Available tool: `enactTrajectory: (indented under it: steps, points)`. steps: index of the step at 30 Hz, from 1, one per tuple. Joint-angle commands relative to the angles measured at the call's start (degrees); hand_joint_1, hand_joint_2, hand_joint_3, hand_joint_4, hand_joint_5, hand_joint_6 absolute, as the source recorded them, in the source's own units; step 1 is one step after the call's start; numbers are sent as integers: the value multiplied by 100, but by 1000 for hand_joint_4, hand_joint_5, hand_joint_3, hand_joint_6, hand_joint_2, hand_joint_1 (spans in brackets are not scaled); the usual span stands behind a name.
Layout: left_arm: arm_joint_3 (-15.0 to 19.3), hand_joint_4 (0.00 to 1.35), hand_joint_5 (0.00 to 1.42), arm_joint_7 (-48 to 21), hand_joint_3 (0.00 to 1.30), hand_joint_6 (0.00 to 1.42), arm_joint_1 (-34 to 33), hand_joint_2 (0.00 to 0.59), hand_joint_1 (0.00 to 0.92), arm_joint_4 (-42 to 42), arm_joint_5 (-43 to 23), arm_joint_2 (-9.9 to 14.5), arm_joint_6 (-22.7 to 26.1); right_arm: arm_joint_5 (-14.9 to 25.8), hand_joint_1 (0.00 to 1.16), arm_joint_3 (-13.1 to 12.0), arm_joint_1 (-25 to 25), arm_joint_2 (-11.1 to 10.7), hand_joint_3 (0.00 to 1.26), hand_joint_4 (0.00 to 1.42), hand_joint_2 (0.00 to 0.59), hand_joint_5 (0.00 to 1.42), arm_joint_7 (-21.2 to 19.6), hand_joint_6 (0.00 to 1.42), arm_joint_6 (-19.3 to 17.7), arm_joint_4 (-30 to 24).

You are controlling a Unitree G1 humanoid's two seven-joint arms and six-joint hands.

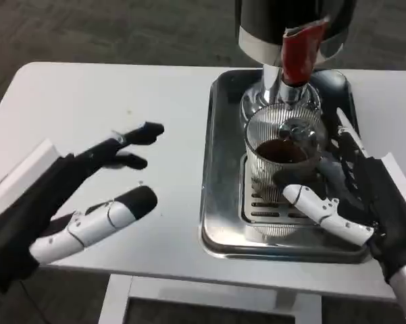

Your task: Grasp the cup under the faucet to collect the drink, then remove the cup.

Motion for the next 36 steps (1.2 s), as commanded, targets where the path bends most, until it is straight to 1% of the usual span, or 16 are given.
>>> enactTrajectory:
  steps: [1,10,21,27,36]
  points:
    - [52,160,277,7,185,233,304,90,0,-133,98,65,-4,-4,565,83,-98,99,0,0,230,78,-109,198,-90,153]
    - [85,161,277,-44,193,227,574,91,0,-221,88,115,84,3,572,121,-328,230,0,0,227,57,-229,179,-106,447]
    - [90,161,277,-51,195,224,724,93,0,-175,77,169,134,41,574,198,-507,269,0,0,222,52,-282,163,-205,788]
    - [63,162,277,-82,195,223,829,93,0,-152,89,175,122,-25,574,297,-547,311,0,12,219,104,-385,212,-290,945]
    - [114,164,277,-93,202,226,878,94,0,-106,61,212,112,-198,586,484,-573,373,5,97,211,201,-588,301,-422,1166]
